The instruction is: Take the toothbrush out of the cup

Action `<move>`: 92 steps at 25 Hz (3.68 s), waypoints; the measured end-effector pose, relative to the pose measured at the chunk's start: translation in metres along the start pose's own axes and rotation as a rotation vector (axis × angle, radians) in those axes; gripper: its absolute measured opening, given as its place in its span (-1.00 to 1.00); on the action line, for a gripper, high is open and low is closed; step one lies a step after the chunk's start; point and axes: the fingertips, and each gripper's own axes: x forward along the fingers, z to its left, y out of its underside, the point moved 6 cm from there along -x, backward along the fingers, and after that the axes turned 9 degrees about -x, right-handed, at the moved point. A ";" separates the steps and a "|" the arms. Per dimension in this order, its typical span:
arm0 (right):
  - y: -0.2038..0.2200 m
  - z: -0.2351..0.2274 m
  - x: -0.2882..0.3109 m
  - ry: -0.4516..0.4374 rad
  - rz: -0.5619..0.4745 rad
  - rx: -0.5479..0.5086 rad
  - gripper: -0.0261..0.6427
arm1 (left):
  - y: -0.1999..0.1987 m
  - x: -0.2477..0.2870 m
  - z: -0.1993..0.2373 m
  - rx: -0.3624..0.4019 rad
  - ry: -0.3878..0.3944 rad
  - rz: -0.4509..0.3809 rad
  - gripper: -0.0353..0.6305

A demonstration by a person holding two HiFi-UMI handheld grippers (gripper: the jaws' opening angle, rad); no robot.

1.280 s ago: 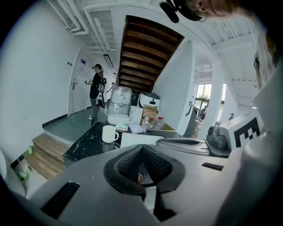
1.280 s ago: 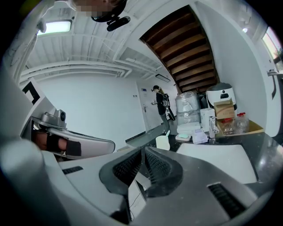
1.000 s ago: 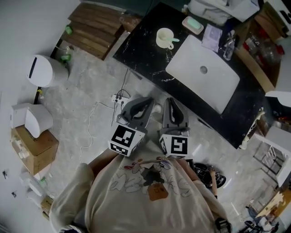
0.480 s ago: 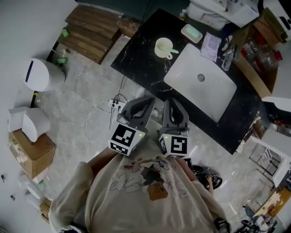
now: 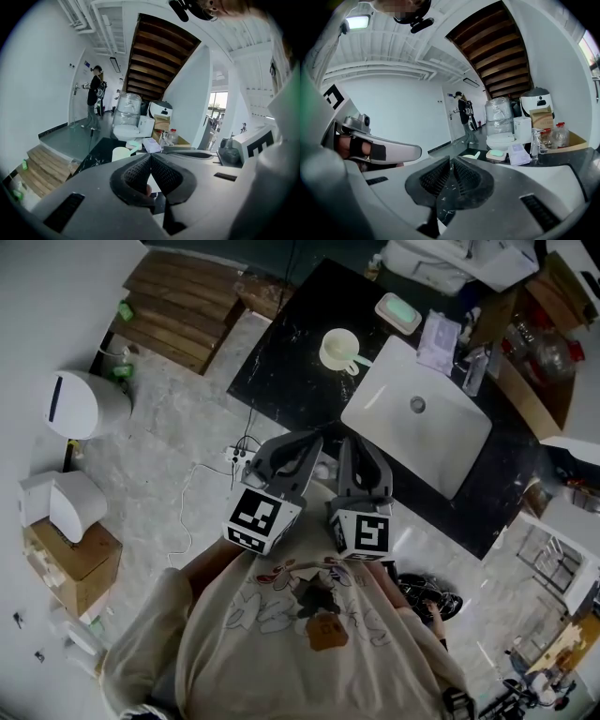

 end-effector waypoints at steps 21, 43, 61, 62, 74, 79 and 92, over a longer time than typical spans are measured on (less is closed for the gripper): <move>0.009 -0.027 0.100 0.083 0.116 0.093 -0.73 | -0.018 0.078 0.079 -0.077 0.084 0.115 -0.85; 0.028 -0.058 0.159 0.146 0.224 0.155 -0.45 | -0.027 0.134 0.115 -0.103 0.132 0.184 -0.85; 0.030 -0.069 0.193 0.172 0.255 0.146 -0.43 | -0.033 0.160 0.143 -0.121 0.147 0.221 -0.85; 0.030 -0.068 0.195 0.171 0.255 0.142 -0.43 | -0.033 0.160 0.145 -0.123 0.148 0.222 -0.85; 0.033 -0.055 0.207 0.170 0.306 0.113 -0.68 | -0.035 0.161 0.158 -0.133 0.151 0.226 -0.85; 0.031 -0.051 0.207 0.167 0.304 0.102 -0.71 | -0.036 0.157 0.160 -0.129 0.152 0.221 -0.85; 0.017 -0.041 0.192 0.153 0.246 0.079 -0.71 | -0.034 0.134 0.150 -0.119 0.136 0.187 -0.85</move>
